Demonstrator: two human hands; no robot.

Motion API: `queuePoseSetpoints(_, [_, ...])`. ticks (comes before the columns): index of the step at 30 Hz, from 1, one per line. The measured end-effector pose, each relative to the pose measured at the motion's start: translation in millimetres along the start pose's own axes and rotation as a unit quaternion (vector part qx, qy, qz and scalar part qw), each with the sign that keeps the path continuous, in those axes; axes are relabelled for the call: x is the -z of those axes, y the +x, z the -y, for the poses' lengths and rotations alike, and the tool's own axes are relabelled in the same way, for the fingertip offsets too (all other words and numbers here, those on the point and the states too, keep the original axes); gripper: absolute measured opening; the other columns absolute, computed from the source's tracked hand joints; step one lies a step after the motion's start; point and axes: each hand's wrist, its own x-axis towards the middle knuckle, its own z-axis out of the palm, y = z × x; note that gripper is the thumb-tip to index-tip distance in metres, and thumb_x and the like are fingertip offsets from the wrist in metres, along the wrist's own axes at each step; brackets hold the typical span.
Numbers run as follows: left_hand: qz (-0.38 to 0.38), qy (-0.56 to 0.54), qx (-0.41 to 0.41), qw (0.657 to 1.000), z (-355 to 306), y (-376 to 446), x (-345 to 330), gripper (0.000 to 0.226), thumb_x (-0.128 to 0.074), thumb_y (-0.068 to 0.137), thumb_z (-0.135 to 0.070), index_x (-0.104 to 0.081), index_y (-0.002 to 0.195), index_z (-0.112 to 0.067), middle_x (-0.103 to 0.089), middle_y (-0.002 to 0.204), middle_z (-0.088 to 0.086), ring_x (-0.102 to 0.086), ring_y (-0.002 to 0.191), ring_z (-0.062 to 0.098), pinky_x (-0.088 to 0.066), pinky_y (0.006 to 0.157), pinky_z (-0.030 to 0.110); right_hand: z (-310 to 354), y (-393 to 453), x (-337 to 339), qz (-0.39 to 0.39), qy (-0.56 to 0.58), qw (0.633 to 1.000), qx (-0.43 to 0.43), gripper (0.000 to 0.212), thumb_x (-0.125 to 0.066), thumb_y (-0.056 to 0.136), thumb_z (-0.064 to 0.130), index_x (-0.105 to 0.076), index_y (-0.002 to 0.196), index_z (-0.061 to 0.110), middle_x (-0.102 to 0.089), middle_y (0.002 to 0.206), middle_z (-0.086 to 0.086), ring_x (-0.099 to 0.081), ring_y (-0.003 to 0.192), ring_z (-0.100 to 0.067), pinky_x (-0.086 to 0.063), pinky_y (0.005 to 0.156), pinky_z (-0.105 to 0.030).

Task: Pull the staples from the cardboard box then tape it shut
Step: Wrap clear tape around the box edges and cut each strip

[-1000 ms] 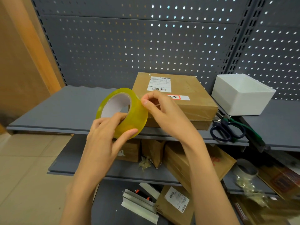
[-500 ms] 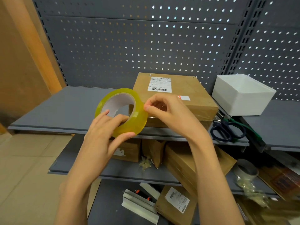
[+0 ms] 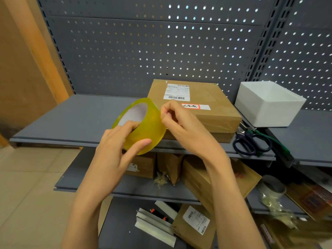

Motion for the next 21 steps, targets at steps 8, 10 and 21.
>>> queuePoseSetpoints(8, [0.000, -0.005, 0.003, 1.000, -4, -1, 6, 0.020, -0.044, 0.080, -0.059, -0.046, 0.094, -0.046, -0.054, 0.092, -0.023, -0.044, 0.088, -0.005, -0.034, 0.069, 0.004, 0, -1, -4, -0.072, 0.054, 0.995, 0.032, 0.007, -0.061, 0.081, 0.022, -0.055, 0.081, 0.023, -0.058, 0.093, -0.003, -0.054, 0.085, -0.014, -0.046, 0.076, -0.029])
queuePoseSetpoints(10, [0.005, -0.006, 0.009, 1.000, -3, -2, 7, 0.021, -0.043, 0.079, -0.061, -0.046, 0.095, -0.047, -0.054, 0.093, -0.024, -0.044, 0.089, -0.005, -0.034, 0.066, 0.007, -2, -1, -1, -0.060, 0.065, 0.996, 0.029, 0.007, -0.064, 0.083, 0.017, -0.059, 0.082, 0.020, -0.060, 0.093, -0.002, -0.056, 0.085, -0.012, -0.048, 0.079, -0.033])
queuePoseSetpoints(21, [-0.019, -0.038, 0.010, 0.999, -16, -2, 3, 0.027, -0.046, 0.081, -0.059, -0.052, 0.091, -0.035, -0.056, 0.082, -0.012, -0.054, 0.075, 0.015, -0.041, 0.061, 0.026, 6, -5, -23, -0.191, -0.045, 0.976, 0.092, 0.005, -0.050, 0.090, 0.012, -0.048, 0.087, 0.016, -0.055, 0.083, 0.001, -0.049, 0.079, -0.009, -0.040, 0.072, -0.018])
